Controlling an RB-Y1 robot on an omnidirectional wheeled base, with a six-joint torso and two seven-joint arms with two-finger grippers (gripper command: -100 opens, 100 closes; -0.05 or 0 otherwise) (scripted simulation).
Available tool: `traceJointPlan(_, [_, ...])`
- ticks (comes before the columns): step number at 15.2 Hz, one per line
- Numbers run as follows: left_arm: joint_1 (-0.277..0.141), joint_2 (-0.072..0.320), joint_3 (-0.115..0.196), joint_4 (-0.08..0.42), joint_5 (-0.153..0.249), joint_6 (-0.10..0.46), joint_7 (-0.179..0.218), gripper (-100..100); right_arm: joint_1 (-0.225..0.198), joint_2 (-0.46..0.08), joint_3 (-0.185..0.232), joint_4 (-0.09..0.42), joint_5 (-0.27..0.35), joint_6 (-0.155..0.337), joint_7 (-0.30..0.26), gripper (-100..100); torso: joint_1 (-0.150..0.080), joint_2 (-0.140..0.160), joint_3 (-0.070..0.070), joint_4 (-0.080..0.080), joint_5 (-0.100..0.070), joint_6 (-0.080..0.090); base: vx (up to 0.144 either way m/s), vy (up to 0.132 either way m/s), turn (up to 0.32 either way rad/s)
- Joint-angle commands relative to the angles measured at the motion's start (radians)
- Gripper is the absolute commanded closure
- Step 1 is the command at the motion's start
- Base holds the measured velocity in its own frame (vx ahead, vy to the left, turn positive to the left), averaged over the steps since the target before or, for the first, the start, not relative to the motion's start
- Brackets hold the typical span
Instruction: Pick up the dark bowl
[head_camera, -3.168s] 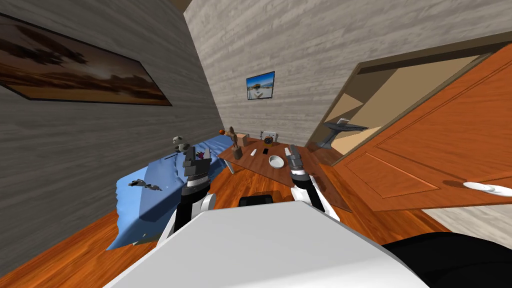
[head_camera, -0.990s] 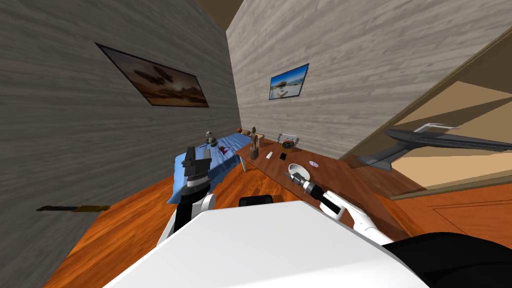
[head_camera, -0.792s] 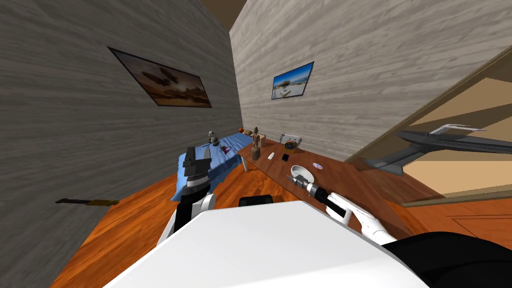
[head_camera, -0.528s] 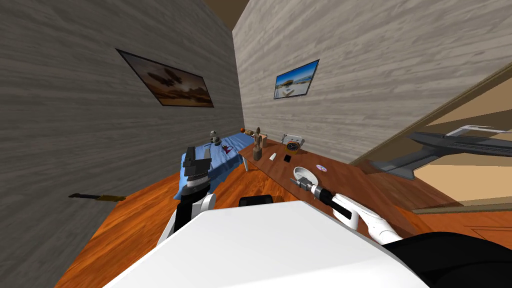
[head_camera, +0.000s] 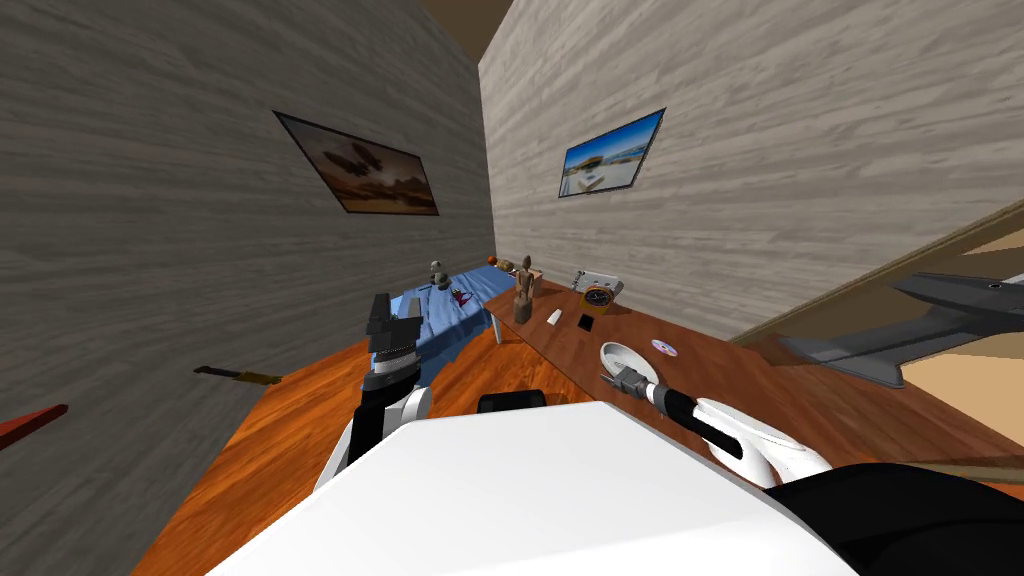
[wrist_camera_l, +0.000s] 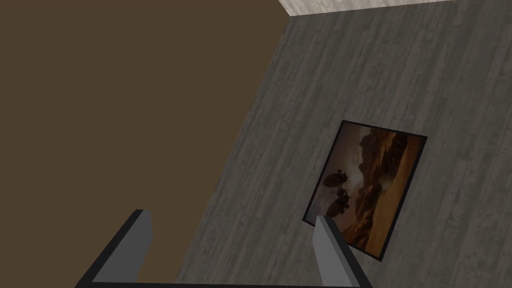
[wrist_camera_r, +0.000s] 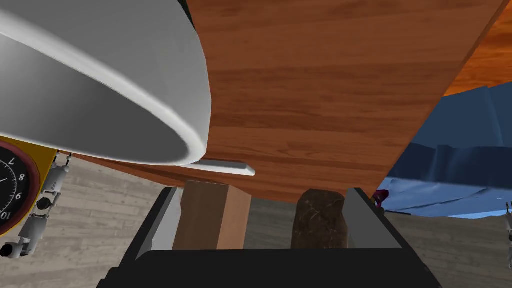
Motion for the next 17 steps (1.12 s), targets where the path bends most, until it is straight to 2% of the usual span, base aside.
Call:
traceJointPlan(1, [0.000, 0.000, 0.000, 0.000, 0.000, 0.000, 0.000, 0, 0.012, -0.029, 0.010, 0.034, 0.022, 0.010, 0.020, -100, 0.000, 0.000, 0.000, 0.000, 0.000, 0.000, 0.087, 0.046, 0.127])
traceJointPlan(3, [0.000, 0.000, 0.000, 0.000, 0.000, 0.000, 0.000, 0, 0.026, -0.071, 0.037, 0.097, 0.064, 0.018, 0.053, -100, 0.000, -0.001, -0.001, 0.000, 0.000, 0.000, 0.093, 0.068, 0.141])
traceJointPlan(5, [0.000, 0.000, 0.000, 0.000, 0.000, 0.000, 0.000, 0, 0.026, -0.071, 0.037, 0.097, 0.064, 0.018, 0.053, -100, 0.002, -0.001, -0.001, 0.000, 0.000, 0.000, 0.066, 0.051, 0.057])
traceJointPlan(6, [0.000, 0.000, 0.000, 0.000, 0.000, 0.000, 0.000, 0, 0.026, -0.071, 0.037, 0.106, 0.064, 0.018, 0.053, -100, 0.001, 0.000, 0.000, 0.000, 0.000, 0.000, 0.020, 0.018, -0.010])
traceJointPlan(7, [0.000, 0.000, 0.000, 0.000, 0.000, 0.000, 0.000, 0, 0.033, -0.088, 0.051, 0.136, 0.083, 0.021, 0.068, -100, -0.001, 0.002, 0.001, 0.000, 0.000, 0.001, 0.022, 0.026, 0.059])
traceJointPlan(8, [0.000, 0.000, 0.000, 0.000, 0.000, 0.000, 0.000, 0, 0.033, -0.088, 0.051, 0.140, 0.083, 0.021, 0.068, -100, -0.001, 0.003, 0.001, 0.001, 0.000, 0.000, 0.031, 0.030, 0.077])
traceJointPlan(13, [0.000, 0.000, 0.000, 0.000, 0.000, 0.000, 0.000, 0, 0.069, -0.143, 0.116, 0.269, 0.161, 0.033, 0.127, -100, 0.001, 0.000, 0.000, 0.000, 0.000, 0.000, 0.080, 0.057, 0.124])
traceJointPlan(15, [0.000, 0.000, 0.000, 0.000, 0.000, 0.000, 0.000, 0, 0.069, -0.143, 0.116, 0.259, 0.161, 0.033, 0.127, -100, 0.002, -0.002, -0.001, 0.000, 0.000, 0.000, 0.081, 0.054, 0.028])
traceJointPlan(17, [0.000, 0.000, 0.000, 0.000, 0.000, 0.000, 0.000, 0, 0.074, -0.149, 0.126, 0.287, 0.172, 0.034, 0.135, -100, 0.000, 0.001, 0.001, 0.000, 0.000, 0.001, 0.022, 0.014, 0.014])
